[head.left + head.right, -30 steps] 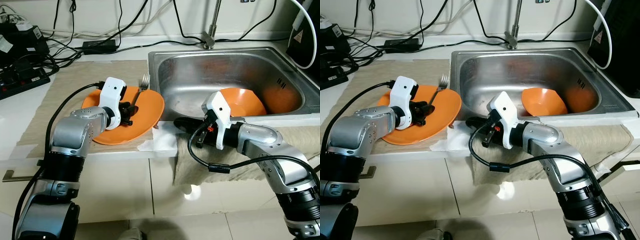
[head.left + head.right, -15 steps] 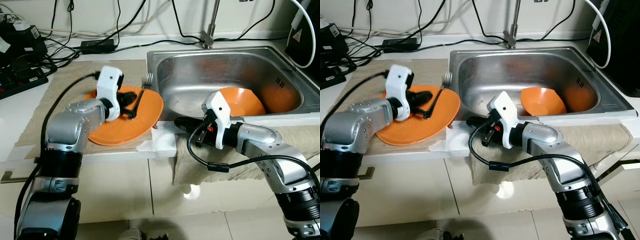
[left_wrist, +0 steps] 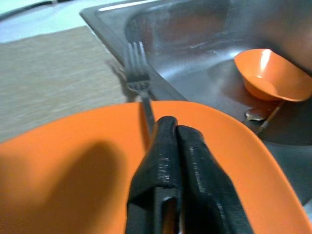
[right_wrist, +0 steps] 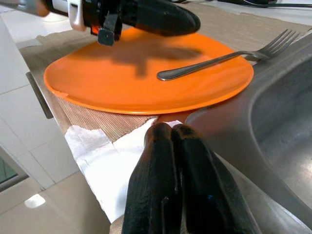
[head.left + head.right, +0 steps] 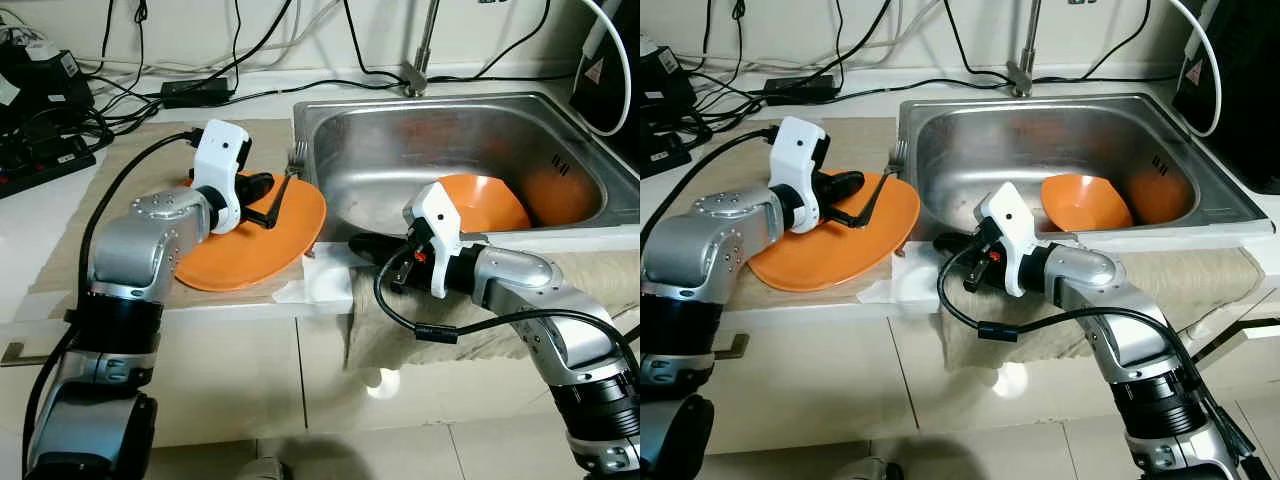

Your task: Kitchen organization

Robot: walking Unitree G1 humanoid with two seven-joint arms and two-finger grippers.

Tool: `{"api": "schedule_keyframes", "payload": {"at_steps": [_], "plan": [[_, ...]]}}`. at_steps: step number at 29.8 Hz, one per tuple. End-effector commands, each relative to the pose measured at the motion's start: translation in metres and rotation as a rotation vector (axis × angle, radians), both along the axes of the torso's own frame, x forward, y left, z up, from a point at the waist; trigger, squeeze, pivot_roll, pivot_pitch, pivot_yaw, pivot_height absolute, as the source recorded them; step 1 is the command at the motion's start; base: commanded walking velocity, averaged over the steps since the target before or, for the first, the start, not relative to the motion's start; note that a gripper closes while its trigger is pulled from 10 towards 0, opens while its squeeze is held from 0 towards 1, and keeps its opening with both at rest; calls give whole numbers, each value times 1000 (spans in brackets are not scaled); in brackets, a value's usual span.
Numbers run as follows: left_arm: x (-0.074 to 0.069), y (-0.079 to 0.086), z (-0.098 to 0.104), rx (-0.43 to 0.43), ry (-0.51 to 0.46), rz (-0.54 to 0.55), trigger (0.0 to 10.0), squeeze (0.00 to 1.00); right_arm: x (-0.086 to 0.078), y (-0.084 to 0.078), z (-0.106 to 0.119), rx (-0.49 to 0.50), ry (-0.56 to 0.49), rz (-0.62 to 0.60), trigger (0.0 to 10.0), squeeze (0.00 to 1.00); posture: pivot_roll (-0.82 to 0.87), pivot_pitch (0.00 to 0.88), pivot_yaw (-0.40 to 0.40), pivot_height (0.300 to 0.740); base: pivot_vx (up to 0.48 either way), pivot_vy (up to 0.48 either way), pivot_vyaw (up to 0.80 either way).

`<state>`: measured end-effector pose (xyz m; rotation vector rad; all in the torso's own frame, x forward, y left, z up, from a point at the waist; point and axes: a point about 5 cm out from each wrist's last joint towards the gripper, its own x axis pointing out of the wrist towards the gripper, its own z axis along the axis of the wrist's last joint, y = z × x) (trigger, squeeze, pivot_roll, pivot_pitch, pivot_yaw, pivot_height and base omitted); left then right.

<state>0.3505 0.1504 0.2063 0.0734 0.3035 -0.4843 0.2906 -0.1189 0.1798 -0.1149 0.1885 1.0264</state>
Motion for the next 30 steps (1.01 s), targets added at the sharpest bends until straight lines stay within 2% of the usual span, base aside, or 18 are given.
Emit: {"api": "schedule_keyframes", "payload": {"at_steps": [1,30], "plan": [[-1,0,2,10,-12,3,10000,1000,3,0,5,-3,-19,-3,10000,0,70,20,38,740,0,0,0],[0,-4,-8,-3,35,5,10000,1000,2,-1,5,-5,-22,-7,10000,0,61,11,42,740,0,0,0]]}}
